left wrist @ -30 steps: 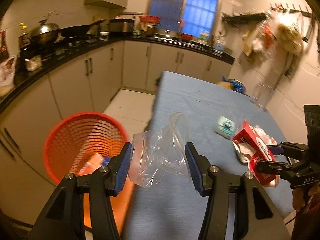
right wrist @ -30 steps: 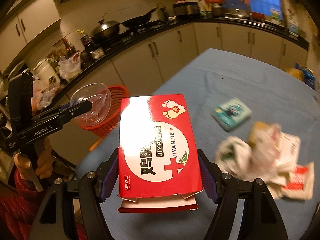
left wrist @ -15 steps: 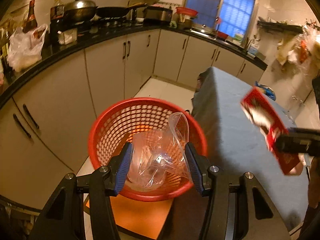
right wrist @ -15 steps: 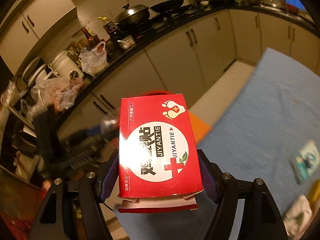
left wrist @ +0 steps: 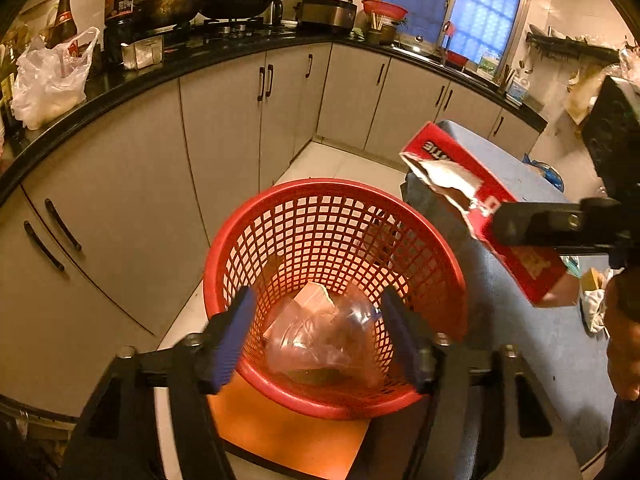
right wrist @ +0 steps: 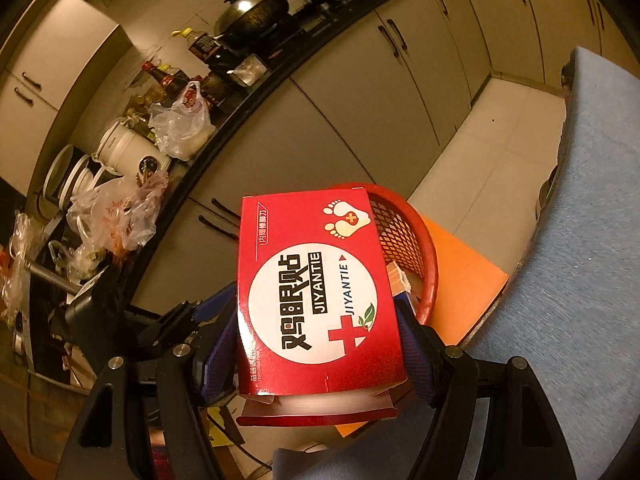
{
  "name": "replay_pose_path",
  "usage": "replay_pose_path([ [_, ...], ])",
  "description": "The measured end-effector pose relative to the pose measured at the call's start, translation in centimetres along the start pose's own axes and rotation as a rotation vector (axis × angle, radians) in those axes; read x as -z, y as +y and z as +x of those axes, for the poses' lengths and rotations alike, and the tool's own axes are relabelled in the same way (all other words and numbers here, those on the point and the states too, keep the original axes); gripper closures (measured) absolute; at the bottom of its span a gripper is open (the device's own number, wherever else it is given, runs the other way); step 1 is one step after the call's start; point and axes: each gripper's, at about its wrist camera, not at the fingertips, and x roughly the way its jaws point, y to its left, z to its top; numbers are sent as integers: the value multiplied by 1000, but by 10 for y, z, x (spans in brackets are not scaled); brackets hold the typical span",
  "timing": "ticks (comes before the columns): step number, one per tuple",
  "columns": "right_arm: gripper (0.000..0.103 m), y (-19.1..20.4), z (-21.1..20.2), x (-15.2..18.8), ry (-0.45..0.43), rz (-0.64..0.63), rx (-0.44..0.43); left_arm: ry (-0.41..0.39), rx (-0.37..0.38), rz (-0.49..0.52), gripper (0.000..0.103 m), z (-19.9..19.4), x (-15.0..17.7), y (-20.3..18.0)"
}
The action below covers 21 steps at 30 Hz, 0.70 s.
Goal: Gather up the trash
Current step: 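Carry the bag and red box to the wastebasket and release both, then grasp the white cloth with the left tool while the right tool grasps the plastic wrapper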
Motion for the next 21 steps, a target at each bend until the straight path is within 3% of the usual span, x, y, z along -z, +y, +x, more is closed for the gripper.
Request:
replay_pose_path([
  [14, 23, -5, 35, -8, 39, 31, 25, -11, -25, -7, 37, -9, 6, 12],
  [21, 23, -6, 25, -2, 23, 32, 18, -19, -18, -13, 37, -12, 5, 11],
])
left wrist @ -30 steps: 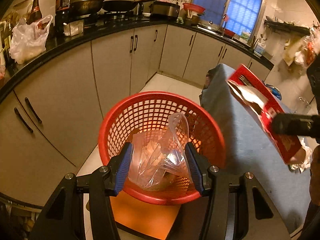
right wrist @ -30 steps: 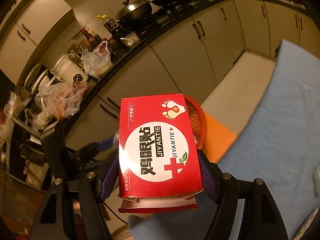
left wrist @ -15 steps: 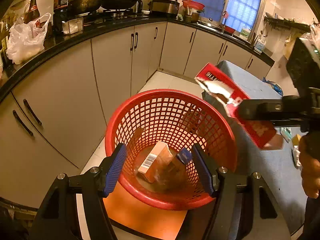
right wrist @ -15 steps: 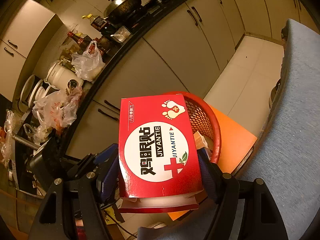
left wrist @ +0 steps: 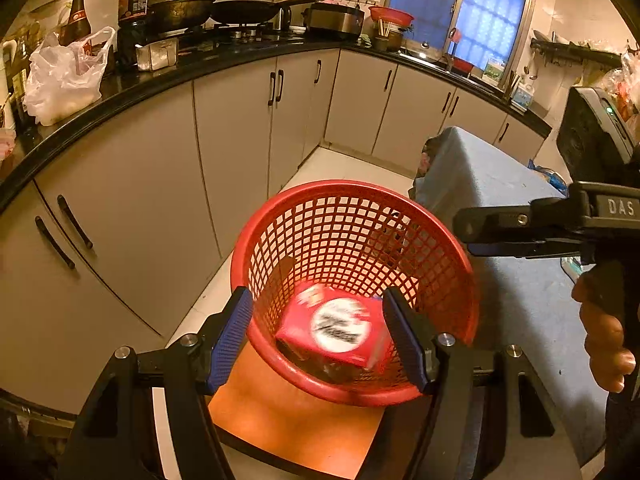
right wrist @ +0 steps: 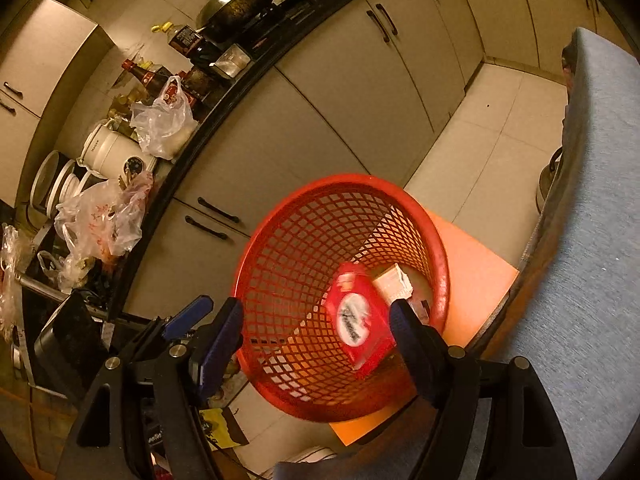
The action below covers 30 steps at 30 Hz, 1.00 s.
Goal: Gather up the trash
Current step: 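Grasp the white cloth with the left tool while the right tool grasps the plastic wrapper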
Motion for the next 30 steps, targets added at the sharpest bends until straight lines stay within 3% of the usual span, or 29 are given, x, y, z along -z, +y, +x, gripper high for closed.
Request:
replay_pose_path([
  [14, 23, -20, -78, 49, -135, -10, 49, -6, 23, 26, 37, -12, 4, -33],
  [24, 23, -60, -140, 98, -240, 36, 151, -4, 54, 80, 37, -20, 8, -91],
  [30, 23, -79, -188, 129, -324, 31, 160, 19, 97, 134, 37, -18, 11, -136],
])
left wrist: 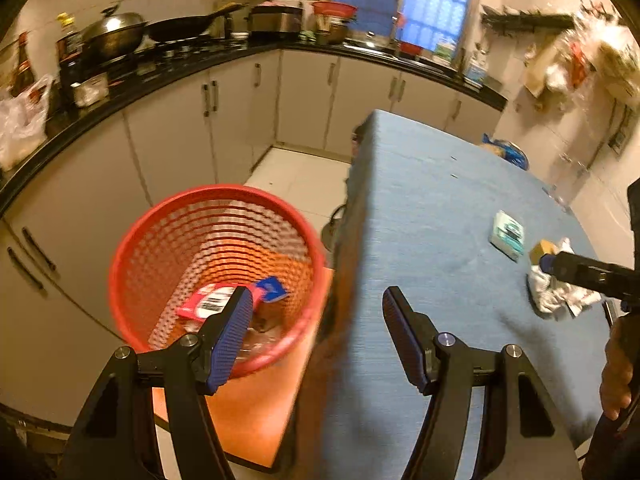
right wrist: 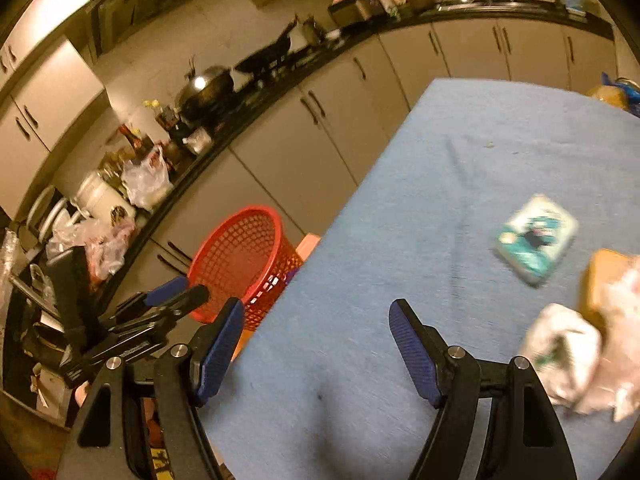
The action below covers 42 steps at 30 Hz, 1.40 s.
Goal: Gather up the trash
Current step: 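Grasp the white cloth with the left tool while the right tool grasps the plastic wrapper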
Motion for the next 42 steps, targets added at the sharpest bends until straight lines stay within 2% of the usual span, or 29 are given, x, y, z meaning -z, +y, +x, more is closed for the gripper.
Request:
replay_pose_path([
  [6, 23, -45, -69, 18, -92, 37, 85, 18, 48, 85, 37, 10, -5, -57],
  [10, 23, -78, -118, 28, -175, 93, 185, 35, 95, 131, 37, 16, -3, -93],
  [14, 25, -112, -155, 40, -235, 165, 211, 60, 130, 185, 37, 24, 2, -128],
  [23, 28, -151, -171, 67, -248, 266, 220, 109, 211, 268, 37, 44, 10, -197],
  [25, 32, -153, -170, 68, -247, 279, 211, 119, 237, 271, 37, 51, 7, -207],
  [29, 33, -153, -174, 65, -257, 276, 194, 144, 284, 306, 37, 72, 2, -231],
  [31, 33, -153, -177, 63, -263, 276, 196, 158, 281, 325, 42, 83, 2, -241],
  [34, 33, -158, -179, 64, -270, 288, 182, 186, 300, 358, 55, 97, 3, -254],
  [35, 33, -159, -179, 64, -268, 292, 180, 198, 302, 371, 61, 102, 4, -259],
  [38, 33, -162, -177, 63, -263, 298, 176, 207, 307, 365, 90, 109, 7, -263],
  [42, 33, -159, -168, 58, -246, 282, 177, 188, 308, 359, 91, 103, 11, -255],
])
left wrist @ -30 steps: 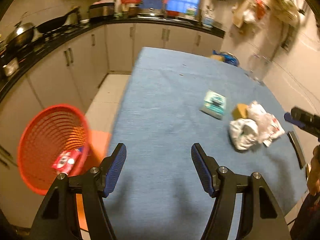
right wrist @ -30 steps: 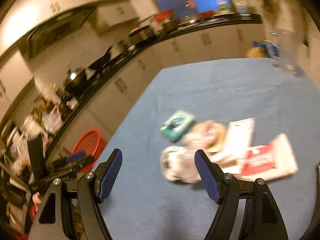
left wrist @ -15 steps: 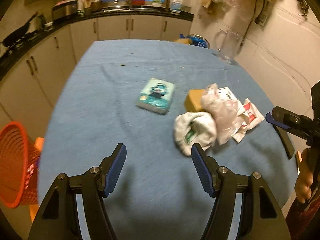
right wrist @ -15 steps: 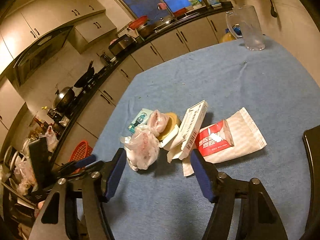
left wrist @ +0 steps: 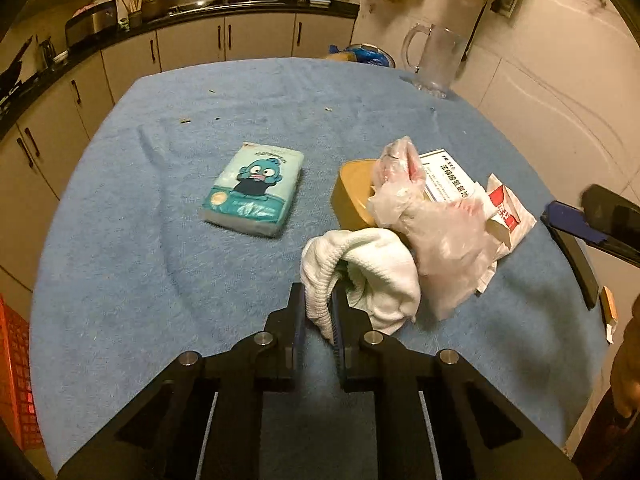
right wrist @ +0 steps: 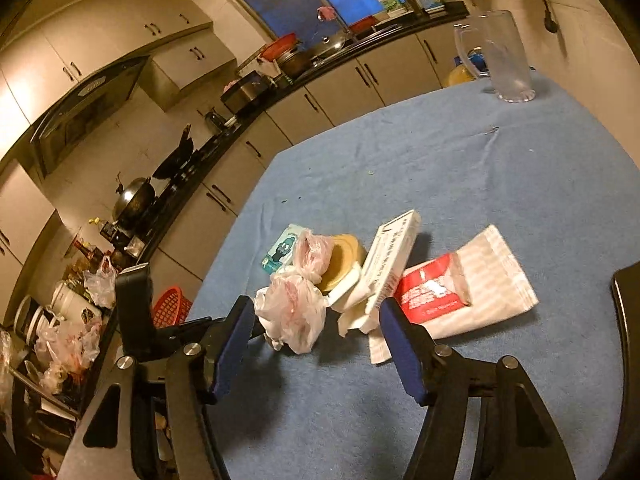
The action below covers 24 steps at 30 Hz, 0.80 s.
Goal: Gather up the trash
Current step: 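Grasp the white cloth with the left tool while the right tool grasps the plastic wrapper, then carry the cloth and wrapper to the wastebasket and open both tools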
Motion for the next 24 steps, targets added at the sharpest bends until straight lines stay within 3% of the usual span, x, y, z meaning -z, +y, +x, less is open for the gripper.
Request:
replay_pose_path([
  [3, 35, 14, 11, -1, 17, -46, 6, -26, -18, -8, 91, -15, 12, 6],
  [8, 48, 44, 44, 2, 80, -163, 56, -70, -58, -27, 91, -43, 31, 21],
  [11, 52, 54, 65, 8, 103, -212, 115, -100, -97, -40, 91, -58, 39, 33],
  [13, 60, 59, 81, 13, 118, -269, 210, -119, -112, -56, 91, -67, 43, 41],
  [16, 77, 57, 93, 20, 141, -291, 240, -142, -130, -79, 91, -79, 48, 53],
  [17, 78, 57, 93, 21, 129, -299, 260, -150, -138, -84, 91, -83, 51, 57],
  [22, 81, 68, 73, 25, 92, -326, 228, -183, -145, -118, 91, -102, 61, 72],
  [24, 81, 76, 67, 25, 91, -322, 171, -195, -149, -141, 91, -111, 66, 82],
])
